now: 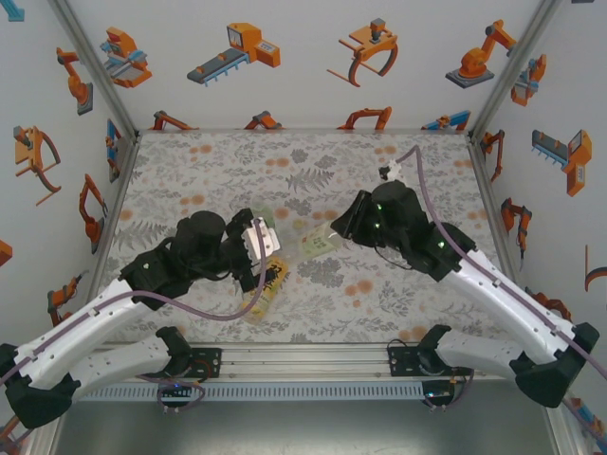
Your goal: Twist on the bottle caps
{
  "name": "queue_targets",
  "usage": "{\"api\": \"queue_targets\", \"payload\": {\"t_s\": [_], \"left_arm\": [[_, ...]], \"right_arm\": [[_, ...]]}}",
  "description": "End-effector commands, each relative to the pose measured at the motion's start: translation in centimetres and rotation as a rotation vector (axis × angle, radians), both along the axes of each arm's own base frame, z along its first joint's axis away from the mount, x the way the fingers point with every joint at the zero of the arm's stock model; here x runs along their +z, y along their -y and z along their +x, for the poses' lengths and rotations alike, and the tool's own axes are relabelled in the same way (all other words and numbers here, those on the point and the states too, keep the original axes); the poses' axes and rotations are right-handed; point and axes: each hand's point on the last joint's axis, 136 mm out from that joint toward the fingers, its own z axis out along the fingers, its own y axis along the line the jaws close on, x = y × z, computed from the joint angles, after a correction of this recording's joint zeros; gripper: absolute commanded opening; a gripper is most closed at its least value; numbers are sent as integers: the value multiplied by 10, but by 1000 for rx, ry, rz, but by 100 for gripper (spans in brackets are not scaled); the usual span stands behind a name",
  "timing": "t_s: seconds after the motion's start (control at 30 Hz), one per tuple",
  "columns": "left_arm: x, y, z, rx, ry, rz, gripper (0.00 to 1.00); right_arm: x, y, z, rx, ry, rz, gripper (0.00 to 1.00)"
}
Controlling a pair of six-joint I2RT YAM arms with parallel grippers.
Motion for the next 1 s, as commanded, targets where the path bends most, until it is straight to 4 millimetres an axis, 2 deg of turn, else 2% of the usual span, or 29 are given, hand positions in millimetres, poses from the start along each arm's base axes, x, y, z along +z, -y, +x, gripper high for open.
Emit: {"api": "queue_targets", "payload": {"t_s": [0.0,0.13,0.33,0.47,0.6,0.67,0.8,0.97], "left_arm": [[0,-18,12,134,-66,-69,92],[2,-34,19,233,-94,-137,91],[-1,-62,35,469,-162,-184,94],[-6,-73,36,559,-224,-196,93],[-9,-77,31,591,-275,-234,93],[-11,-78,28,594,-295,-255,93],[-15,-83,23,603,-310,-284,93],[-17,-90,19,614,-303,-292,93]], "right_arm": [[16,12,21,64,80,-154,15],[16,26,61,56,105,-301,14],[15,31,130,70,136,-450,13],[10,32,181,77,145,-503,12],[0,35,219,84,136,-553,12],[-7,36,235,98,121,-589,13],[-23,34,253,130,68,-614,13],[-37,29,260,165,7,-612,16]]}}
